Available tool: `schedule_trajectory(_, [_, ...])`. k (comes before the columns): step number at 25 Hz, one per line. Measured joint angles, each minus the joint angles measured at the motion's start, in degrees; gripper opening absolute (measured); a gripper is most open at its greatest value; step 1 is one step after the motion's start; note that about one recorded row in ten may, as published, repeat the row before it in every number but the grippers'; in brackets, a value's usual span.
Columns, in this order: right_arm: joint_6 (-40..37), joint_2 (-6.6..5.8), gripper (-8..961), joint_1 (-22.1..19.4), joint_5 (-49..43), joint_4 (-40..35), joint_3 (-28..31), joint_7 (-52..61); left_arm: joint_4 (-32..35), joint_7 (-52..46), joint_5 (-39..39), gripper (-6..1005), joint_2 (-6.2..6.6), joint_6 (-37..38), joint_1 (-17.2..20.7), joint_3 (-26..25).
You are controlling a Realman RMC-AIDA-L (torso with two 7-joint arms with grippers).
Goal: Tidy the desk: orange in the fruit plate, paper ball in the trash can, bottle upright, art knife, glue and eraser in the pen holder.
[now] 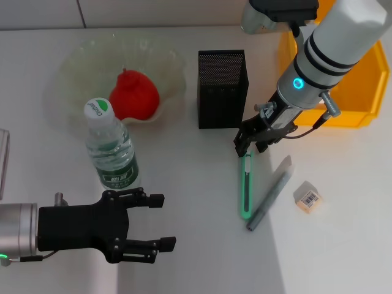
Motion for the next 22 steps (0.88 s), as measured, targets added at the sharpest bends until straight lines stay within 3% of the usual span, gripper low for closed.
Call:
schedule_trajectory(17, [0.8,0.00,371,0.2,1.3,0.9,-2.1,0.0,-0.1,0.4,0.0,859,0.00,-0.5,0.0,0.1])
schedule_trajectory(22, [1.0,0.00,310,0.2,1.3,1.0,-2.1,-0.1,-0.8,0.9,0.0,859,0.01,-0.5,0.0,0.1])
